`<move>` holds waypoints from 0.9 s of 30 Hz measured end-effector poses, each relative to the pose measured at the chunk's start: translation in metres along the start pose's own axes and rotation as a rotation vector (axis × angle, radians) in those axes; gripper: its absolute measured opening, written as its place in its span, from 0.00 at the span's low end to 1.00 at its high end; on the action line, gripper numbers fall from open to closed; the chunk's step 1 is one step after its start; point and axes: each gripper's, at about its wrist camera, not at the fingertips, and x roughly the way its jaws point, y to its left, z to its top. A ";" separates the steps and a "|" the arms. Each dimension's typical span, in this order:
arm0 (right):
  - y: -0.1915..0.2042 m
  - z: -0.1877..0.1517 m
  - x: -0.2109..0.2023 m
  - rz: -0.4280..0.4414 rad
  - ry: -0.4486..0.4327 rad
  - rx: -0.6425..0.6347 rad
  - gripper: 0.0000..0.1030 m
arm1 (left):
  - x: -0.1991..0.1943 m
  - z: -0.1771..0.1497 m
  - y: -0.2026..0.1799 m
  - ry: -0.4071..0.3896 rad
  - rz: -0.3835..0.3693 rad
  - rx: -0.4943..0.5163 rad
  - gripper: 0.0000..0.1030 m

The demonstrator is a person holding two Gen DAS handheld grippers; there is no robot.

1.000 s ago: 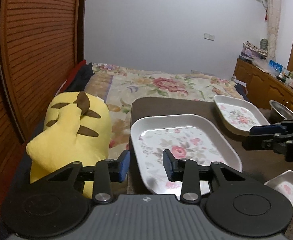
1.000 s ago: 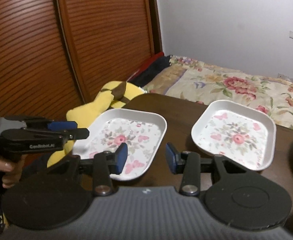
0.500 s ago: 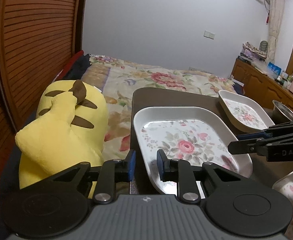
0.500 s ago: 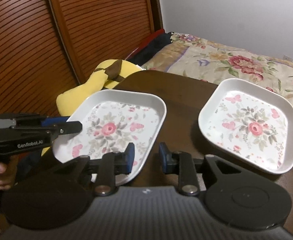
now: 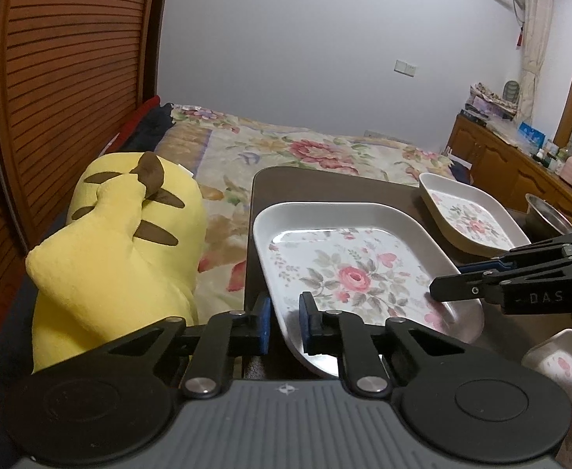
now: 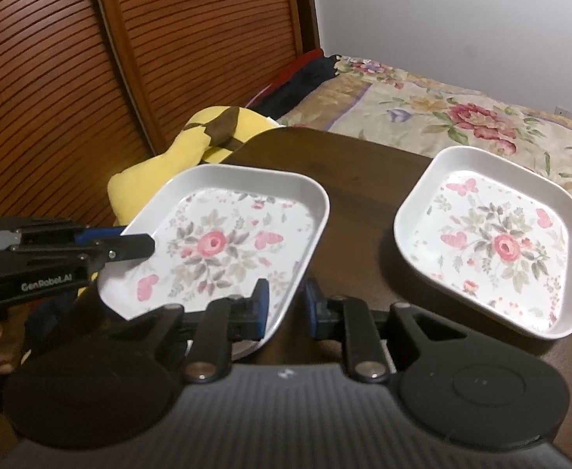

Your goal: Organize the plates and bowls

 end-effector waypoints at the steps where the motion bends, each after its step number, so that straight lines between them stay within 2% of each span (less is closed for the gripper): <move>1: 0.000 0.000 0.000 0.000 -0.001 -0.003 0.19 | 0.000 0.000 -0.001 0.001 -0.001 -0.001 0.12; 5: 0.001 0.000 -0.001 0.002 0.002 -0.009 0.19 | -0.002 -0.001 -0.002 0.002 0.004 -0.001 0.11; 7: 0.000 0.000 -0.002 -0.004 0.006 -0.010 0.15 | -0.004 0.000 -0.002 -0.003 0.001 -0.005 0.11; 11: -0.001 0.001 -0.006 0.005 0.001 0.008 0.13 | -0.010 0.003 -0.005 -0.014 0.001 0.001 0.11; 27: -0.005 -0.008 -0.062 -0.008 -0.106 0.027 0.13 | -0.050 0.013 -0.043 -0.083 -0.019 0.052 0.11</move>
